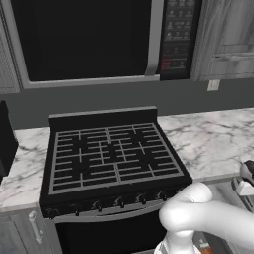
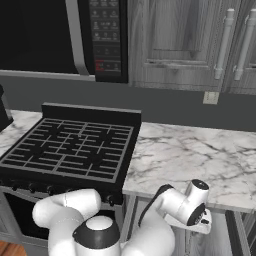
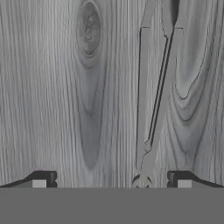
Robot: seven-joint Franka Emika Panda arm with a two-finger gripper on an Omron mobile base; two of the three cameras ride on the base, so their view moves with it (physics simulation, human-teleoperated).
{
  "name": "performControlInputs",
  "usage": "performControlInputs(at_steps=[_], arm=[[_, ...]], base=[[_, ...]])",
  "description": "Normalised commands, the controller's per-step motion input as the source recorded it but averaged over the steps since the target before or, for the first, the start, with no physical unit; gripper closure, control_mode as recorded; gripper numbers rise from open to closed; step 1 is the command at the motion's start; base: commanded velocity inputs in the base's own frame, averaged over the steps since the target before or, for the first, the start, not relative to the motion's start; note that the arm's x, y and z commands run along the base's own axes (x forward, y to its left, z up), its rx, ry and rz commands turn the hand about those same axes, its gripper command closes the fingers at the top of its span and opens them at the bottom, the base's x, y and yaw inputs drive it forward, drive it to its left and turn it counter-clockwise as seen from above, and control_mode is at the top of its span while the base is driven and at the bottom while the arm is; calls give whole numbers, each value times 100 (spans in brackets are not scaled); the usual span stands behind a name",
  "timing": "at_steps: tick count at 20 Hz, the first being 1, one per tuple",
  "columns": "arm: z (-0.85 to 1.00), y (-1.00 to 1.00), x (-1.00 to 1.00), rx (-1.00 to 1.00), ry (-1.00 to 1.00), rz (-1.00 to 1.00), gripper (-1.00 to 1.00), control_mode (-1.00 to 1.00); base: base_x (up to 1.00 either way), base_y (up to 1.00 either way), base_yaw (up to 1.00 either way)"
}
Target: Take the tongs from the drawer on the right and place them on the dining counter next to the tray containing the hot dog.
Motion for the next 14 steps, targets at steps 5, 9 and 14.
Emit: performControlInputs(at_steps=[5, 9, 14], arm=[[-22, -19, 33, 0, 0, -2, -100, -100], [-23, -28, 31, -2, 0, -4, -100, -100], [-26, -36, 25, -2, 0, -5, -100, -100]], base=[[0, 0, 0], [0, 0, 0], [0, 0, 0]])
